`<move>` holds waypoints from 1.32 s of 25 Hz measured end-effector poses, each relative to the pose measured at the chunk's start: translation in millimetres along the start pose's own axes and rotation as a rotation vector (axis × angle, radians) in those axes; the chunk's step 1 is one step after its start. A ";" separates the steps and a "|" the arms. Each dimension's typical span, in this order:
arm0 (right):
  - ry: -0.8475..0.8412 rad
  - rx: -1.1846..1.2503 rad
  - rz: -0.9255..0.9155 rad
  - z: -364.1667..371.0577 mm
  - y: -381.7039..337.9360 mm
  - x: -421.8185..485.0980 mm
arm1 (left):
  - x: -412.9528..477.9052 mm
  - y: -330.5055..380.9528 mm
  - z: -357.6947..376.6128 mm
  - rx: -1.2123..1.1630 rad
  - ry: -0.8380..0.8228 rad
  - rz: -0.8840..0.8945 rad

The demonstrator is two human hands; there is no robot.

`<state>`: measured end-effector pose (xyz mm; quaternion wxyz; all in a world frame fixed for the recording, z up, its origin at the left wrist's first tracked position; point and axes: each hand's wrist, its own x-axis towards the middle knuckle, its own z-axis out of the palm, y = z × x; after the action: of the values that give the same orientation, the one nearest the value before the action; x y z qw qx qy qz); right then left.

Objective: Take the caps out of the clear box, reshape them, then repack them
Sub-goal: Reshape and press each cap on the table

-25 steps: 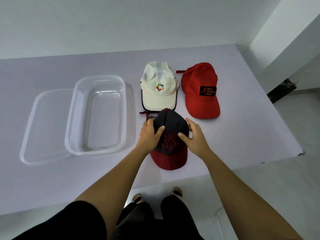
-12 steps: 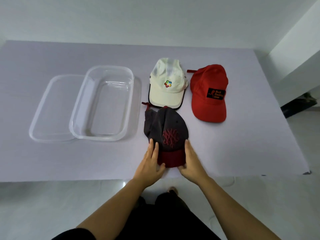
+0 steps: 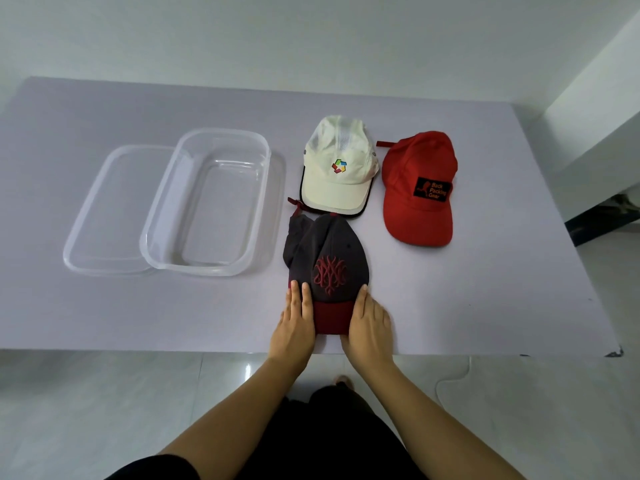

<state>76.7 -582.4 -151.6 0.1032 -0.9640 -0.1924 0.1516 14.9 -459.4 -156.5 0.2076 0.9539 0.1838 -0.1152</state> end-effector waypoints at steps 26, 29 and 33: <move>-0.095 0.200 -0.083 -24.0 -28.8 5.4 | 4.5 -10.1 -22.6 -0.314 0.168 -0.046; -0.027 0.105 0.053 -19.9 -28.4 4.6 | 2.6 -10.5 -22.2 -0.267 0.119 -0.104; 0.003 0.003 0.122 -13.9 -37.6 -1.0 | 1.3 -1.7 -20.9 -0.262 0.113 -0.174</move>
<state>67.7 -550.8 -128.7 0.0953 -0.9741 -0.1330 0.1564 18.4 -448.4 -138.9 0.3089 0.9041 0.2905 -0.0539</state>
